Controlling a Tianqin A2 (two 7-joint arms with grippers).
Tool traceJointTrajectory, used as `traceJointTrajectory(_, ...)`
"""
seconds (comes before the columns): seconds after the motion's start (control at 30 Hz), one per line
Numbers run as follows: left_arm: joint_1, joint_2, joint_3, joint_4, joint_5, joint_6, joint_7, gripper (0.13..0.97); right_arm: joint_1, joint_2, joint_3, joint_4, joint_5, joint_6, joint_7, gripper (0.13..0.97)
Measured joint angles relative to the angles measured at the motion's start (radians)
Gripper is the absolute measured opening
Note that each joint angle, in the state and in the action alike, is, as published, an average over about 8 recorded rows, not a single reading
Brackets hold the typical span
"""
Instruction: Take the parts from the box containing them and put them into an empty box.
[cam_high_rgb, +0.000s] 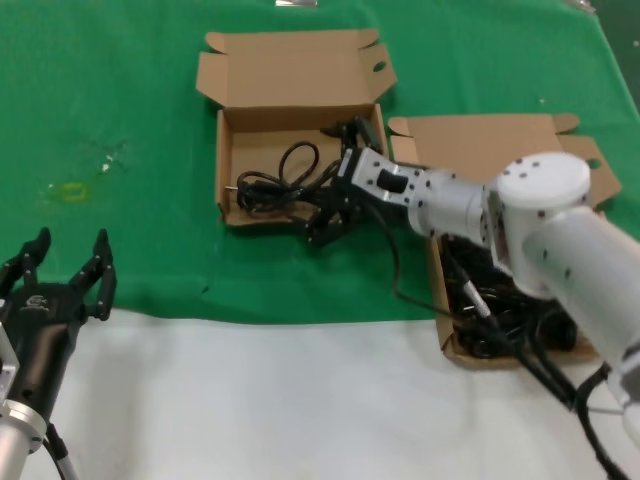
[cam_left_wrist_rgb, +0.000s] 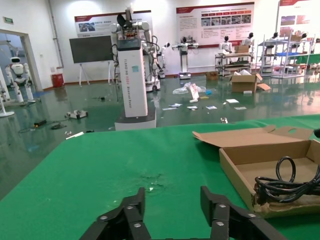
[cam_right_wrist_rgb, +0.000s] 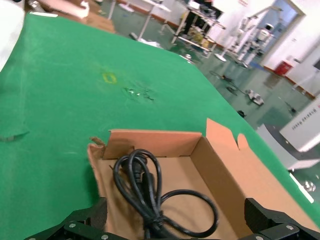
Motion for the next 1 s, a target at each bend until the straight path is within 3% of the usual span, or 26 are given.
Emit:
traceJointTrajectory(0.07, 0.0, 0.0, 0.0, 0.0, 0.0, 0.0, 0.0, 0.394, -0.035, 0.007, 0.018, 0.039, -0.004, 0.017, 0.022, 0.963)
traceJointTrajectory(0.2, 0.0, 0.0, 0.0, 0.0, 0.0, 0.0, 0.0, 0.394, -0.106, 0.022, 0.056, 0.12, -0.012, 0.053, 0.067, 0.964)
traceJointTrajectory(0.47, 0.0, 0.0, 0.0, 0.0, 0.0, 0.0, 0.0, 0.615, -0.248, 0.051, 0.133, 0.284, -0.028, 0.125, 0.158, 0.966)
traceJointTrajectory(0.77, 0.0, 0.0, 0.0, 0.0, 0.0, 0.0, 0.0, 0.804, -0.408, 0.084, 0.219, 0.468, -0.046, 0.206, 0.261, 0.966)
traceJointTrajectory(0.9, 0.0, 0.0, 0.0, 0.0, 0.0, 0.0, 0.0, 0.804, -0.477, 0.098, 0.256, 0.547, -0.054, 0.241, 0.305, 0.966)
traceJointTrajectory(1.0, 0.0, 0.0, 0.0, 0.0, 0.0, 0.0, 0.0, 0.847, -0.531, 0.109, 0.285, 0.608, -0.06, 0.268, 0.338, 0.966)
